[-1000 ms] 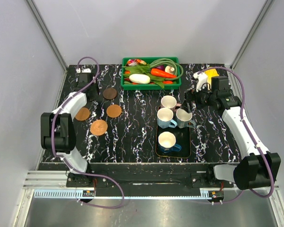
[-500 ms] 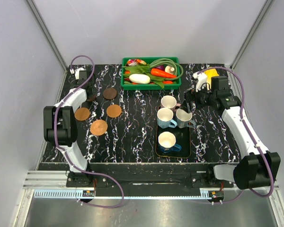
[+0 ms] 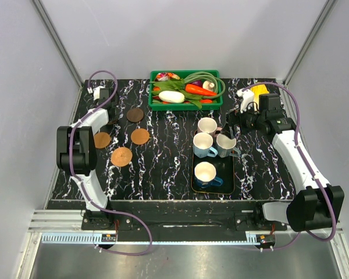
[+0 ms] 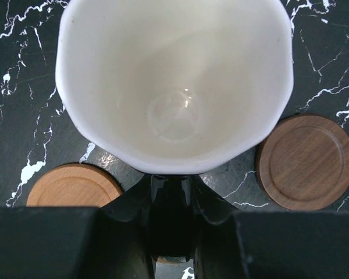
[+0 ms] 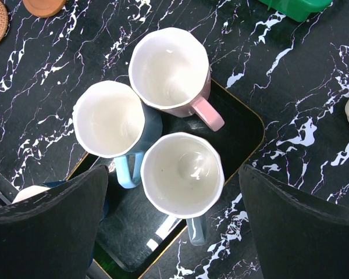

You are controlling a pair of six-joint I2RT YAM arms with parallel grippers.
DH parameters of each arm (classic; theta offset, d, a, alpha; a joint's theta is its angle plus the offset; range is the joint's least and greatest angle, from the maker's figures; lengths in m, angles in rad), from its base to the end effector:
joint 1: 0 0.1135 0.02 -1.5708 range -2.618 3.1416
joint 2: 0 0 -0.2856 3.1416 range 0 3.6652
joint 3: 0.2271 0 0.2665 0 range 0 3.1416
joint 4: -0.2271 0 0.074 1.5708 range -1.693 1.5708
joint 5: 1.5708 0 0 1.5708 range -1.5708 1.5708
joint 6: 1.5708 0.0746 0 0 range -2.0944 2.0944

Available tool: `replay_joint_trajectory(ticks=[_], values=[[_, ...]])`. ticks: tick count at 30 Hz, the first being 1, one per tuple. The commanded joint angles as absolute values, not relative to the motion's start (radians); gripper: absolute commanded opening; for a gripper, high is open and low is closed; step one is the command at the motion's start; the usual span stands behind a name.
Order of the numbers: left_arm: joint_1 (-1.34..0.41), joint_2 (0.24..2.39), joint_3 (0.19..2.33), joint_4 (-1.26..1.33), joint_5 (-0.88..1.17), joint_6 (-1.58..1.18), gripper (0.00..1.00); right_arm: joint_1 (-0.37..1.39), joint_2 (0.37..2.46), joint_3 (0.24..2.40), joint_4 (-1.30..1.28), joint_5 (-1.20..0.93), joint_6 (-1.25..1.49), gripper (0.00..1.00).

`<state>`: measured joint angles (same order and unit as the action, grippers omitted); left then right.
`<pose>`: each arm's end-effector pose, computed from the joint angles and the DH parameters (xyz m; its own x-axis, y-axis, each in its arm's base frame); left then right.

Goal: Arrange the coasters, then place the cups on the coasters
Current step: Place the cup on the coaster.

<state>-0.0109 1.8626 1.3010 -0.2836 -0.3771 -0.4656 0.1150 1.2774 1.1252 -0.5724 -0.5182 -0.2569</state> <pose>0.4493 0.0226 0.1923 -0.5633 -0.4113 -0.7166 -0.5451 0.8368 -0.0518 0.3008 0.0719 0.3148 -0.5179 -0.2820 -0.8076 -0.6200 0.7742 0.1273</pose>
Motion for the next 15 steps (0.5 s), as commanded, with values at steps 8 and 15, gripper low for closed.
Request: replay_joint_trajectory(ticks=[8, 15], values=[[0.0, 1.873, 1.374, -0.137, -0.422, -0.469, 0.0, 0.109, 1.279, 1.124, -0.551, -0.546, -0.262, 1.0], [0.0, 1.876, 1.364, -0.141, -0.42, -0.468, 0.08, 0.109, 1.278, 1.124, -0.551, -0.548, -0.261, 1.0]])
